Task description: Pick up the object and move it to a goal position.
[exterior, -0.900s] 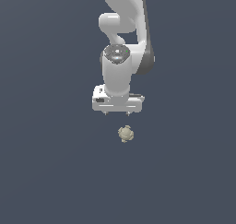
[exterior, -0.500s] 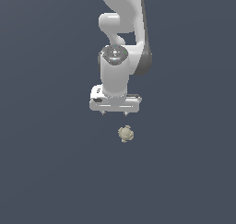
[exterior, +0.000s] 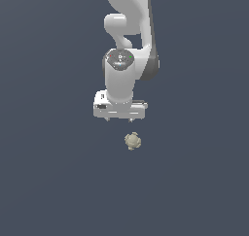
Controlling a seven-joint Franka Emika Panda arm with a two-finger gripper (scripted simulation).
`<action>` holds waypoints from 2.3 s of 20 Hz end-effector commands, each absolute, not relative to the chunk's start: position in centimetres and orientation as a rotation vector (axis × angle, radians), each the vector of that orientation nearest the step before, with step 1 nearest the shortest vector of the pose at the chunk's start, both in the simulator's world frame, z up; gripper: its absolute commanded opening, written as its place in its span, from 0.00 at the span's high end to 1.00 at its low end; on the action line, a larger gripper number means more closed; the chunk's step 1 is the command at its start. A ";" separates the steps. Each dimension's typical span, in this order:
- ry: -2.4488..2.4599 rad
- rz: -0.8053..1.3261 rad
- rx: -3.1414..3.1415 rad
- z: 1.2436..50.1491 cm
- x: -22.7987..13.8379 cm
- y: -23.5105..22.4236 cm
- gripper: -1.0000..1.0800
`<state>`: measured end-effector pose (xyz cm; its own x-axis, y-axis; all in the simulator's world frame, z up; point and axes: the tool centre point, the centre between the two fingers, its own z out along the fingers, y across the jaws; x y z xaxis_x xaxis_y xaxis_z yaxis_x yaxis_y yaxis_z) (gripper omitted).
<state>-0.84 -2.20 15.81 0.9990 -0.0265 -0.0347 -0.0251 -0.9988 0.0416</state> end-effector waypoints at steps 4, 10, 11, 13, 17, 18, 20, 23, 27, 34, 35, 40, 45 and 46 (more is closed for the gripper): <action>0.064 -0.049 3.103 14.8 -0.2 -1.3 0.04; 0.272 -0.035 3.102 12.8 1.1 0.5 0.04; 0.316 -0.032 3.100 12.4 1.4 0.8 0.04; 0.397 -0.025 3.096 11.6 1.8 1.6 0.04; 0.526 -0.014 3.086 10.3 2.5 2.8 0.04; 0.552 -0.011 3.084 10.0 2.6 3.0 0.04; 0.594 -0.007 3.079 9.6 2.8 3.4 0.04; 0.638 -0.002 3.074 9.2 3.0 3.9 0.04; 0.659 0.000 3.072 8.9 3.1 4.1 0.04; 0.653 -0.001 3.073 7.6 3.0 4.0 0.04; 0.654 -0.001 3.072 7.0 3.0 4.0 0.04; 0.659 0.000 3.072 4.5 3.0 4.1 0.04; 0.660 0.000 3.072 3.9 3.1 4.1 0.04; 0.660 0.000 3.072 3.9 3.1 4.1 1.00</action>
<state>3.04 4.06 3.97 0.9120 0.4102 -0.0011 0.4102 -0.9120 -0.0003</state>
